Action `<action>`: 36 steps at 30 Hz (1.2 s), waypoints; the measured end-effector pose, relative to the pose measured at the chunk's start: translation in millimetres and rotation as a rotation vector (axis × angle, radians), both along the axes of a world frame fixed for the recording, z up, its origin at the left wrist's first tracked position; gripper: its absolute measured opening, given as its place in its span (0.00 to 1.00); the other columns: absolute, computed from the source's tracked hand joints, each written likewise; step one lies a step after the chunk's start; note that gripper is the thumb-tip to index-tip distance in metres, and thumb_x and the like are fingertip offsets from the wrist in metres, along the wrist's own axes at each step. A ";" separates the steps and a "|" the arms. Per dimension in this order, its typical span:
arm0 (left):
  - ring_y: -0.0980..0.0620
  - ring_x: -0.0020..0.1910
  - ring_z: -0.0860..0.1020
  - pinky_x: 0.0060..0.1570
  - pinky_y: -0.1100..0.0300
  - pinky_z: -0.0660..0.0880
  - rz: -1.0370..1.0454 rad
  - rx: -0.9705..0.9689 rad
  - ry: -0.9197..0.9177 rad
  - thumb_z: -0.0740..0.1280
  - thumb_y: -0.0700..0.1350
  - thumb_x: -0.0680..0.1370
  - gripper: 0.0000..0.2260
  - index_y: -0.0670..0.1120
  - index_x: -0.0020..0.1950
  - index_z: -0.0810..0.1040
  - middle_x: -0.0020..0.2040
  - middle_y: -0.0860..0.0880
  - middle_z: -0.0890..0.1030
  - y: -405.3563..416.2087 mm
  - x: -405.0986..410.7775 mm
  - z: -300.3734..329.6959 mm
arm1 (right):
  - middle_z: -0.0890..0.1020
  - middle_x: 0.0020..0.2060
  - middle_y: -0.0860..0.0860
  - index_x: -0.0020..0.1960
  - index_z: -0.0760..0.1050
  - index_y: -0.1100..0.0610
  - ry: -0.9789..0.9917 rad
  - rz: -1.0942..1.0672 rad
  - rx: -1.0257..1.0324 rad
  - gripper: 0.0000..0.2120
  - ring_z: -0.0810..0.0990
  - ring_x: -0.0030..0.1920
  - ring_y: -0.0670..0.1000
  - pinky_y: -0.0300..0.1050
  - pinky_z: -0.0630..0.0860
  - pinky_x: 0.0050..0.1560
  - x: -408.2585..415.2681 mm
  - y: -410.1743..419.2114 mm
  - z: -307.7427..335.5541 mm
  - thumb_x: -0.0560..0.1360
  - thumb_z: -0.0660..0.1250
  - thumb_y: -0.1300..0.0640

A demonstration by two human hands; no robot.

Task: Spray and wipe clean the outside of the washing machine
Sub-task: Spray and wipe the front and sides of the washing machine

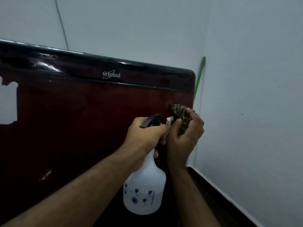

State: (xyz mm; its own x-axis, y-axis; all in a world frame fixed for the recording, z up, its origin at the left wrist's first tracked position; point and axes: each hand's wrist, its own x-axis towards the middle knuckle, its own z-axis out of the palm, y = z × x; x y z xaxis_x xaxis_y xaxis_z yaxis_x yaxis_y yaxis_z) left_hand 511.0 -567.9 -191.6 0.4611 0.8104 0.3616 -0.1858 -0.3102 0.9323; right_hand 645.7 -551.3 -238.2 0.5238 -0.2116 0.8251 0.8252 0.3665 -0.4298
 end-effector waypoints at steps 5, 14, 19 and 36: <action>0.50 0.34 0.80 0.24 0.60 0.71 0.041 0.043 -0.025 0.73 0.40 0.78 0.04 0.40 0.48 0.81 0.34 0.47 0.80 9.8 -12.7 20.6 | 0.67 0.78 0.54 0.74 0.73 0.55 -0.003 -0.032 0.051 0.20 0.59 0.81 0.56 0.62 0.64 0.76 -0.2 21.9 27.3 0.84 0.59 0.63; 0.52 0.34 0.79 0.25 0.60 0.71 0.087 0.007 -0.098 0.72 0.40 0.78 0.04 0.46 0.45 0.79 0.34 0.48 0.79 28.3 -63.7 17.2 | 0.69 0.76 0.55 0.75 0.72 0.53 -0.034 -0.176 0.038 0.24 0.64 0.78 0.58 0.54 0.65 0.77 -35.9 47.4 63.0 0.82 0.55 0.65; 0.53 0.32 0.79 0.25 0.62 0.70 0.119 -0.017 -0.136 0.72 0.40 0.78 0.05 0.46 0.43 0.80 0.33 0.49 0.79 36.1 -120.3 1.5 | 0.68 0.77 0.55 0.77 0.70 0.52 -0.153 -0.196 -0.029 0.24 0.61 0.80 0.58 0.59 0.64 0.76 -91.4 69.4 64.9 0.82 0.56 0.62; 0.52 0.30 0.79 0.22 0.61 0.70 0.552 0.043 -0.173 0.70 0.38 0.79 0.01 0.43 0.49 0.81 0.30 0.48 0.79 64.2 -280.2 -8.0 | 0.63 0.79 0.53 0.81 0.63 0.50 -0.776 -0.086 -0.339 0.29 0.55 0.81 0.57 0.56 0.53 0.81 -312.2 134.8 60.1 0.79 0.59 0.57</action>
State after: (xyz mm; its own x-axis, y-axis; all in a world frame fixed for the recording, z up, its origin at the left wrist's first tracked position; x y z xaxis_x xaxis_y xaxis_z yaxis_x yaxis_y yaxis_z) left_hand 230.8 -503.7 -199.6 -0.0947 0.8969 0.4320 -0.1343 -0.4415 0.8871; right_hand 333.4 -416.5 -178.1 -0.2235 0.0986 0.9697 0.9505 0.2425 0.1944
